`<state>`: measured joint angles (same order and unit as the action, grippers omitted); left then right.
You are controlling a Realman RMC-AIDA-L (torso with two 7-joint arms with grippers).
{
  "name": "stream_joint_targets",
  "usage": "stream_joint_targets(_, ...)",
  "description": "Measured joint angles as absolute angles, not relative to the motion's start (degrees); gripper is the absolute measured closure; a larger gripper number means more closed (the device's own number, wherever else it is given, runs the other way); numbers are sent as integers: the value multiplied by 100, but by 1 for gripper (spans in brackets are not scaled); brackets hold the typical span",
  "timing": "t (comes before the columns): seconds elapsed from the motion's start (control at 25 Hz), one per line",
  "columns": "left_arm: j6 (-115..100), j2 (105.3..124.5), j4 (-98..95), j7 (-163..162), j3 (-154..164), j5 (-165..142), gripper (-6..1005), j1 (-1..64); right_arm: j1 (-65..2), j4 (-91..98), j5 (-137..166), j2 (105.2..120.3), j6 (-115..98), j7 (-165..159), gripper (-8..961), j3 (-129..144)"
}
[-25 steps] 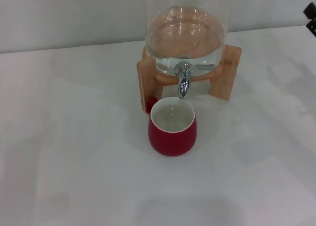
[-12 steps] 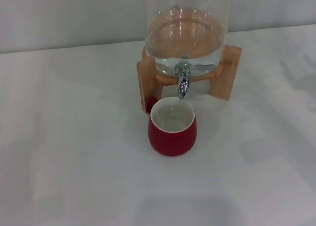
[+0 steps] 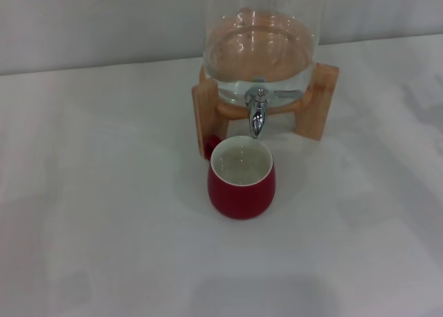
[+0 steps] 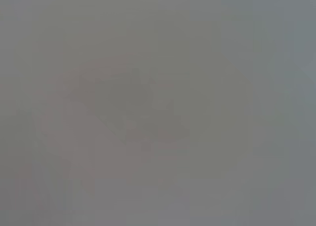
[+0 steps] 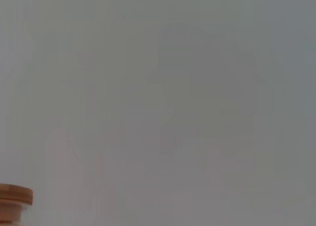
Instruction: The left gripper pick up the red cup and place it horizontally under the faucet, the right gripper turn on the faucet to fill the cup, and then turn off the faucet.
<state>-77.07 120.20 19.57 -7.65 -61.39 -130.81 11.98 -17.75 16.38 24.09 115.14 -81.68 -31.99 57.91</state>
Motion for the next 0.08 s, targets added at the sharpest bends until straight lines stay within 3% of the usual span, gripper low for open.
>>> stream_joint_targets(0.08,-7707,12025,1966,-765,-6136,-13079,109,1197,-1771,1638,2393,11513,-8170,-3198,176,5791)
